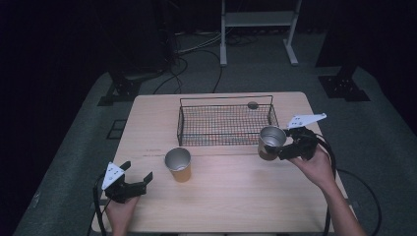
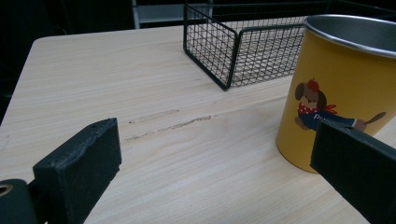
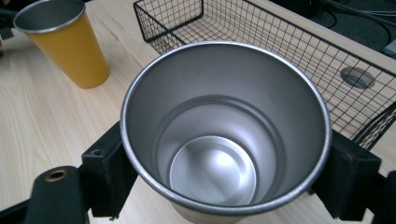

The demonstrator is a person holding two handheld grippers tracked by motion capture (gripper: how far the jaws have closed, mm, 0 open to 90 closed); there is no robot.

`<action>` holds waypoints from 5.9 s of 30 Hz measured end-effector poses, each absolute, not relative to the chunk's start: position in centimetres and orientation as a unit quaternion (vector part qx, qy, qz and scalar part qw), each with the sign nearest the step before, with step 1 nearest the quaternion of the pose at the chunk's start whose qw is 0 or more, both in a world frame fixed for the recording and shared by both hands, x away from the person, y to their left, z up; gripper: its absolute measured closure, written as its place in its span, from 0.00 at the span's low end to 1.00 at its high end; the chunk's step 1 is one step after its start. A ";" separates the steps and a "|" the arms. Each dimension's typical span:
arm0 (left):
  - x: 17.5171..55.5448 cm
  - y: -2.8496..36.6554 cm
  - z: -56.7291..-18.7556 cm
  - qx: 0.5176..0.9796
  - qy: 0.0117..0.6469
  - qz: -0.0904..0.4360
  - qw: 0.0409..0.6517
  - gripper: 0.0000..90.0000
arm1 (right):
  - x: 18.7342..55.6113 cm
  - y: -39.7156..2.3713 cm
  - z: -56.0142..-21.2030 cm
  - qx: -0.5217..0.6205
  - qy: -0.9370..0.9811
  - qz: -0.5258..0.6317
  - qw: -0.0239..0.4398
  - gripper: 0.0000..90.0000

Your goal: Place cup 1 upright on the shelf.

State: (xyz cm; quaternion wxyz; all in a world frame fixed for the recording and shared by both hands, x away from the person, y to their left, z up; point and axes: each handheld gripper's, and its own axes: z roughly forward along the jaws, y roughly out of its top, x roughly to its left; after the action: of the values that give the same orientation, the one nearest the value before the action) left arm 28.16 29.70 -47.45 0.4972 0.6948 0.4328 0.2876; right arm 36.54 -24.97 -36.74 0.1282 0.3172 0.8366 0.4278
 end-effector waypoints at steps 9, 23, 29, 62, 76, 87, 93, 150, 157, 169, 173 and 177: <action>28.3 29.1 -47.4 0.703 0.425 0.288 0.492 0.01 | 38.5 -24.5 -35.8 0.317 0.840 0.423 0.126 0.20; 28.4 28.8 -47.6 0.716 0.418 0.288 0.480 0.01 | 41.2 -23.5 -34.1 0.305 0.846 0.419 0.125 0.20; 28.4 28.8 -47.6 0.719 0.417 0.287 0.477 0.01 | 42.4 -23.1 -33.3 0.301 0.847 0.419 0.129 0.20; 27.9 29.7 -47.2 0.708 0.424 0.300 0.478 0.01 | 48.1 -20.3 -30.9 0.298 0.853 0.408 0.130 0.20; 27.8 30.0 -47.1 0.706 0.425 0.304 0.479 0.01 | 50.6 -19.3 -32.5 0.321 0.849 0.401 0.125 0.20; 27.8 30.1 -47.1 0.704 0.424 0.306 0.480 0.01 | 52.1 -18.8 -34.5 0.341 0.847 0.389 0.120 0.20; 27.7 30.3 -47.0 0.704 0.424 0.308 0.479 0.01 | 52.8 -18.6 -35.7 0.352 0.848 0.379 0.116 0.20; 27.5 30.2 -46.9 0.704 0.423 0.310 0.479 0.01 | 53.5 -16.8 -42.5 0.362 0.884 0.283 0.093 0.18; 27.5 30.1 -46.9 0.705 0.422 0.310 0.479 0.01 | 53.1 -17.1 -42.8 0.364 0.885 0.274 0.094 0.16; 27.5 30.2 -46.9 0.704 0.422 0.310 0.480 0.01 | 53.0 -17.0 -42.8 0.363 0.884 0.280 0.092 0.13; 27.5 30.1 -46.9 0.705 0.422 0.310 0.479 0.01 | 52.9 -17.0 -42.8 0.364 0.883 0.283 0.091 0.12; 27.5 30.1 -46.9 0.705 0.422 0.310 0.479 0.01 | 52.8 -17.0 -42.7 0.364 0.881 0.287 0.091 0.11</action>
State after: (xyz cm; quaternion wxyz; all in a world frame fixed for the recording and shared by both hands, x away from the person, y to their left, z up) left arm 27.51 30.15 -46.91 0.4790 0.7045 0.4223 0.3096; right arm 52.83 -17.03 -42.69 0.0913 0.3638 0.8814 0.2872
